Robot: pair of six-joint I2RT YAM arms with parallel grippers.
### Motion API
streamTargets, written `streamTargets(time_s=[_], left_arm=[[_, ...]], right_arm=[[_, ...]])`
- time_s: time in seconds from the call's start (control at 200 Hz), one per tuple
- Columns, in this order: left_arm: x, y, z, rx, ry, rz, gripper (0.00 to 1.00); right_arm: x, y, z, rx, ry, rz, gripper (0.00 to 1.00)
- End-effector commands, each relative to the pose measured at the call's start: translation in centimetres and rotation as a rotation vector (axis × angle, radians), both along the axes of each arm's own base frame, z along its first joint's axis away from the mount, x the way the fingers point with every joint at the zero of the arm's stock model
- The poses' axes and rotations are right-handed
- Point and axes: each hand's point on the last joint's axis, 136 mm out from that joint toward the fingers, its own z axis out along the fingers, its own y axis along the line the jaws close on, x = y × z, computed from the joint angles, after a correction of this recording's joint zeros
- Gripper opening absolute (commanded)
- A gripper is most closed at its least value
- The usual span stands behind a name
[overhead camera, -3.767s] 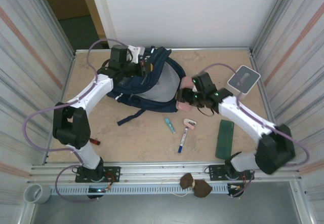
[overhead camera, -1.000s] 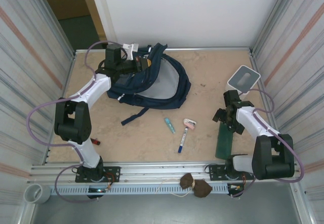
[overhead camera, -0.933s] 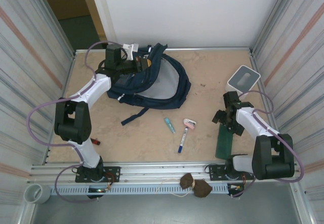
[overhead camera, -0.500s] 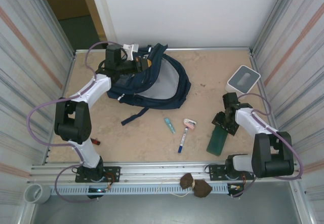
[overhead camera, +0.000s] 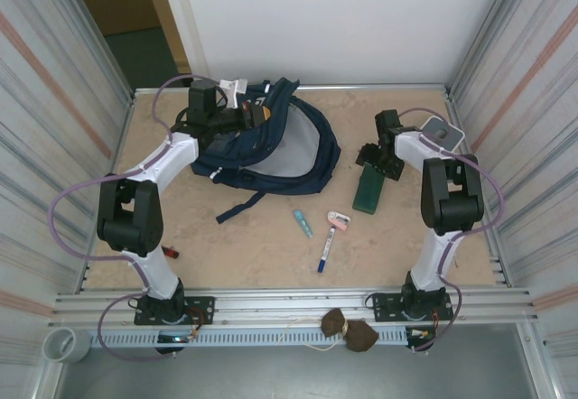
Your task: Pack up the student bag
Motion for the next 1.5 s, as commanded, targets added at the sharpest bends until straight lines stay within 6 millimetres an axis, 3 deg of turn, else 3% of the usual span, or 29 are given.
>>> streamTargets(time_s=[0.0, 0.09, 0.21, 0.331, 0.476, 0.536, 0.621, 0.706, 0.772, 0.887, 1.062, 1.313, 1.498], left_arm=[[-0.4, 0.0, 1.1, -0.007, -0.035, -0.005, 0.00], [-0.4, 0.0, 1.2, -0.004, -0.040, -0.004, 0.00], [-0.5, -0.3, 0.9, -0.004, -0.033, -0.012, 0.00], [-0.6, -0.5, 0.4, -0.001, -0.022, -0.018, 0.00], [-0.8, -0.7, 0.2, 0.005, -0.016, -0.023, 0.00], [-0.9, -0.8, 0.1, 0.007, -0.014, -0.023, 0.00], [-1.0, -0.9, 0.2, 0.009, -0.015, -0.025, 0.00], [-1.1, -0.9, 0.5, 0.007, -0.018, -0.025, 0.00], [-1.0, -0.9, 1.0, -0.003, -0.027, -0.023, 0.00], [-0.8, -1.0, 2.1, -0.022, -0.043, -0.020, 0.00], [-0.6, -1.3, 4.0, -0.048, -0.070, -0.029, 0.00], [-0.2, -1.3, 5.5, -0.055, -0.089, -0.018, 0.00], [-0.1, -1.4, 6.2, -0.070, -0.089, -0.020, 0.00]], right_arm=[[-1.6, 0.0, 0.5, -0.051, 0.041, 0.055, 0.95], [-3.7, 0.9, 0.7, -0.029, 0.044, 0.079, 1.00], [-6.6, 2.2, 0.3, -0.017, 0.054, 0.103, 0.99], [-7.9, 2.3, -0.8, -0.049, 0.074, 0.107, 0.99], [-7.8, 2.3, -2.1, -0.067, 0.092, 0.122, 0.82], [-7.6, 2.1, -1.9, -0.080, 0.091, 0.134, 0.70], [-7.6, 1.6, -0.3, -0.114, 0.065, 0.144, 0.56], [-7.5, 1.9, 2.9, -0.108, -0.015, 0.170, 0.48], [-7.3, 4.5, 5.6, -0.009, -0.099, 0.246, 0.45], [-6.7, 11.7, 9.8, 0.224, -0.211, 0.408, 0.42], [-4.2, 18.8, 12.3, 0.330, -0.256, 0.552, 0.42], [2.1, 25.9, 10.4, 0.533, -0.243, 0.580, 0.43], [6.4, 28.3, 7.5, 0.548, -0.238, 0.540, 0.53]])
